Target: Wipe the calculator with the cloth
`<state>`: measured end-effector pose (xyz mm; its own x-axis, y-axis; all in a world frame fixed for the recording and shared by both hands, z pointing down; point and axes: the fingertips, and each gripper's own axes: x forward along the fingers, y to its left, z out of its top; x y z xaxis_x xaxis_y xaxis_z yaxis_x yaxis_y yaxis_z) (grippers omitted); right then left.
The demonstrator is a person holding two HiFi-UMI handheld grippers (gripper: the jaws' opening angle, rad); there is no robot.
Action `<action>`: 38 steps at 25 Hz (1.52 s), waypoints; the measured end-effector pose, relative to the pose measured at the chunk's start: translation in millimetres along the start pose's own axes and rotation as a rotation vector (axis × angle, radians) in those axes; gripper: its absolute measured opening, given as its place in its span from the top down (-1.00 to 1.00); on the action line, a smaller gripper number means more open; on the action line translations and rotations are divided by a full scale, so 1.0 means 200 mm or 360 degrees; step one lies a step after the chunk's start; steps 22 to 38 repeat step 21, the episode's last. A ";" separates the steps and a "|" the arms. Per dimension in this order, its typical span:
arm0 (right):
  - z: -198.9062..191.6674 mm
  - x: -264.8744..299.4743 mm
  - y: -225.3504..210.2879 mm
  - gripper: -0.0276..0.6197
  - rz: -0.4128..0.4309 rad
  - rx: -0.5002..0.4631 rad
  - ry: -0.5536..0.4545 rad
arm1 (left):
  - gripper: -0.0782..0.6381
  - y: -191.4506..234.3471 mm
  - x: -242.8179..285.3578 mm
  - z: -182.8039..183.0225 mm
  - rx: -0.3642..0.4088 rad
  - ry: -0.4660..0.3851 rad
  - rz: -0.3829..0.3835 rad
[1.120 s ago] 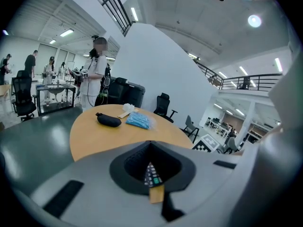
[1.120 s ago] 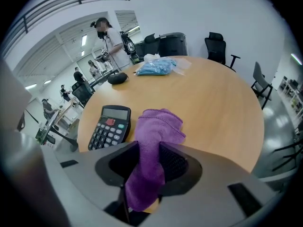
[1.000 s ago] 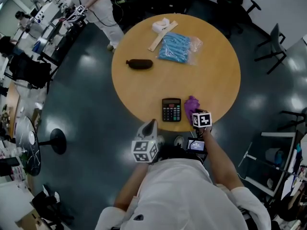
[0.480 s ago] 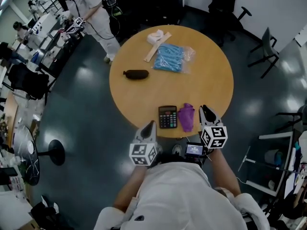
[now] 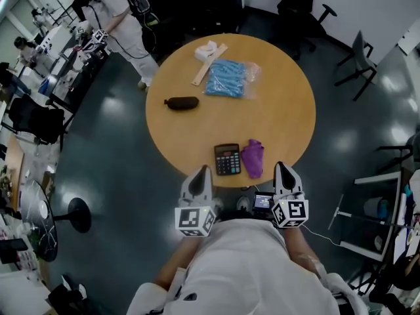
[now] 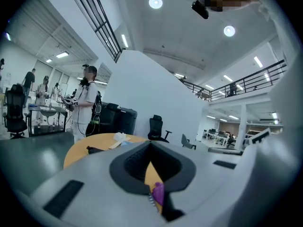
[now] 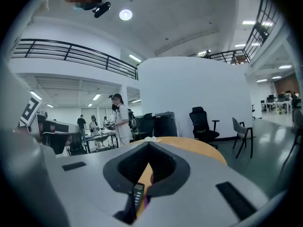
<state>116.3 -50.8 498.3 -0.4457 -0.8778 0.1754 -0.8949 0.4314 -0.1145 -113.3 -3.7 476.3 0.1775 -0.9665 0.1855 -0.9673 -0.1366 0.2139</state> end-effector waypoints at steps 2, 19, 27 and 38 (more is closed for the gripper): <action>-0.04 -0.02 0.03 0.86 0.0021 0.0023 0.0025 | 0.76 0.00 -0.01 -0.03 -0.0005 0.0024 -0.0009; 0.01 0.01 0.15 0.86 0.0144 -0.0028 -0.0032 | 0.76 -0.01 0.05 -0.06 0.0007 0.0055 -0.0045; 0.02 0.02 0.15 0.86 0.0152 -0.0037 -0.0031 | 0.76 -0.02 0.06 -0.07 0.0002 0.0059 -0.0053; 0.02 0.02 0.15 0.86 0.0152 -0.0037 -0.0031 | 0.76 -0.02 0.06 -0.07 0.0002 0.0059 -0.0053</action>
